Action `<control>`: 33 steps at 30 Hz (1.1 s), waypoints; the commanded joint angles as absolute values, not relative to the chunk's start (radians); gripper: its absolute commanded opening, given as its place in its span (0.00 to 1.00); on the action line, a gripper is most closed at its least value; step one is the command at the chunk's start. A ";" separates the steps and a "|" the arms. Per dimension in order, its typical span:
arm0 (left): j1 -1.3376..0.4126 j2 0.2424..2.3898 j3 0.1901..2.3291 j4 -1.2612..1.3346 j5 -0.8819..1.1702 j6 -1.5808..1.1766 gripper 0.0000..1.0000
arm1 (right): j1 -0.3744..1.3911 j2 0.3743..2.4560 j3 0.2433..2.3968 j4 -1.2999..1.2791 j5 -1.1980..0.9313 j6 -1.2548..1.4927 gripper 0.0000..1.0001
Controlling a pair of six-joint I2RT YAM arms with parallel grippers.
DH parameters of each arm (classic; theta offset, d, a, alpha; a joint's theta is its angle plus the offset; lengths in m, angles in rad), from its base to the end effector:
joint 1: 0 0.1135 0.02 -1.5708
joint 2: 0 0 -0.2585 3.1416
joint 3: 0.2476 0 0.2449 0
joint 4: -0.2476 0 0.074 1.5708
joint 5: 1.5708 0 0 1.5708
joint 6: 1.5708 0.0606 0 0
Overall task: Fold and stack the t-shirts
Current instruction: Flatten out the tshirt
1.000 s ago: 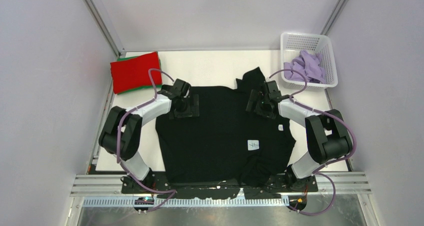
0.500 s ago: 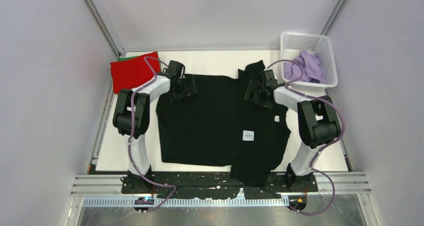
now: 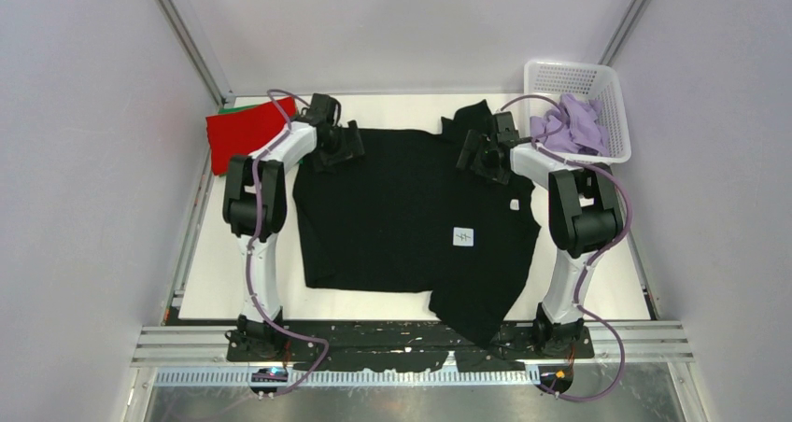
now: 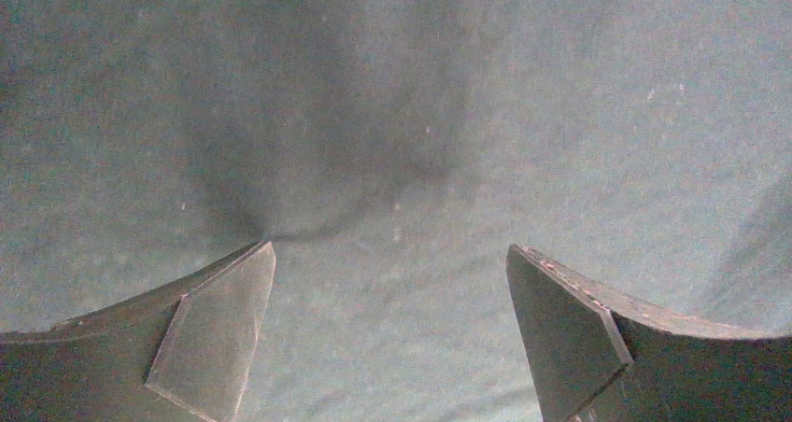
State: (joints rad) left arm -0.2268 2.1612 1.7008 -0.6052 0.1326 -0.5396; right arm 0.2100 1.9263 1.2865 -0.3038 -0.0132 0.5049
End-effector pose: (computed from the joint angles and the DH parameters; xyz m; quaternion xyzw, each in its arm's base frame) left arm 0.4544 -0.1131 0.1592 -0.1341 0.9569 -0.1527 0.2073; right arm 0.4060 0.0873 0.1533 0.1377 0.9412 0.1138 0.2868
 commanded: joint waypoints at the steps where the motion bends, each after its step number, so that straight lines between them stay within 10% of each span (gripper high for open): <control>1: -0.250 1.970 1.590 -0.598 0.133 -0.499 0.99 | 0.216 1.777 1.239 -0.280 -0.007 0.480 0.95; 19: -0.617 1.424 0.829 -0.522 0.043 -0.690 1.00 | 0.254 1.542 0.810 -0.168 -0.020 0.534 0.95; 33: -0.553 1.315 0.757 -0.780 -0.376 -0.737 1.00 | 0.239 1.559 0.817 -0.197 0.043 0.526 0.95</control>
State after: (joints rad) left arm -0.6048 1.3674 0.7383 -0.6544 -0.1616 -0.7017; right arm 0.2481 1.5578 0.8150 -0.2039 0.0021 0.5251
